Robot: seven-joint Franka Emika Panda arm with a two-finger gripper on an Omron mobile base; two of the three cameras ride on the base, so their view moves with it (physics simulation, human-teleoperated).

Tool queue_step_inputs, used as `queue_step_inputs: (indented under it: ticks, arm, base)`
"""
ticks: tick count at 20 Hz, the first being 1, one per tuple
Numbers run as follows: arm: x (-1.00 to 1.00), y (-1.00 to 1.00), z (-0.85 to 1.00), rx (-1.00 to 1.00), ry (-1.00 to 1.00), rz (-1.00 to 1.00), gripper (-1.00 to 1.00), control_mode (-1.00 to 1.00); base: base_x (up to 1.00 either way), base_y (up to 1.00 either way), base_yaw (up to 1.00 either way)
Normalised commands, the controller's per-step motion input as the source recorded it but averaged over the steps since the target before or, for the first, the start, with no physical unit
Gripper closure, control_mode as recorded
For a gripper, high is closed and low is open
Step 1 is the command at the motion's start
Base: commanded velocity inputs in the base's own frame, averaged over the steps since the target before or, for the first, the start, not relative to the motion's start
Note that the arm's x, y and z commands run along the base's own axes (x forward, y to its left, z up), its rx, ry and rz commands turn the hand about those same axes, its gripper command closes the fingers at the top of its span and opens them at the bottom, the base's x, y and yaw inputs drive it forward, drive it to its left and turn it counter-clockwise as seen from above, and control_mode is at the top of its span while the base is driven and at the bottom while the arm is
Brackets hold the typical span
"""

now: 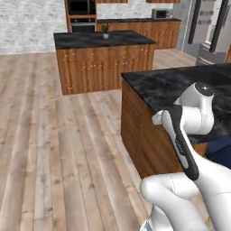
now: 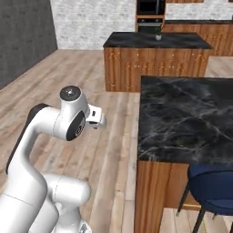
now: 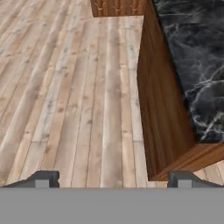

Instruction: Take the cheese, fish, and bell pepper from the fridge and place them on the plate on the dining counter to create an appetizer plate.

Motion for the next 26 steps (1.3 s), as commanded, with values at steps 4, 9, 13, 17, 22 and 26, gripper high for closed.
queue_step_inputs:
  ticks: [4,9,13,17,22,26]
  arm:
    - [0.0,0.0,0.0,0.0,0.0,0.0,-1.0,1.0]
    - [0.0,0.0,0.0,0.0,0.0,0.0,-1.0,1.0]
    - [0.0,0.0,0.0,0.0,0.0,0.0,-1.0,1.0]
    - [0.0,0.0,0.0,0.0,0.0,0.0,-1.0,1.0]
    - [0.0,0.0,0.0,0.0,0.0,0.0,-1.0,1.0]
    - [0.0,0.0,0.0,0.0,0.0,0.0,-1.0,1.0]
  base:
    - [1.0,0.96,0.0]
    - [1.0,0.23,-0.17]
    - [1.0,0.18,-0.38]
    - [1.0,0.65,-0.45]
    - [1.0,1.0,-0.38]
    - [1.0,1.0,-0.23]
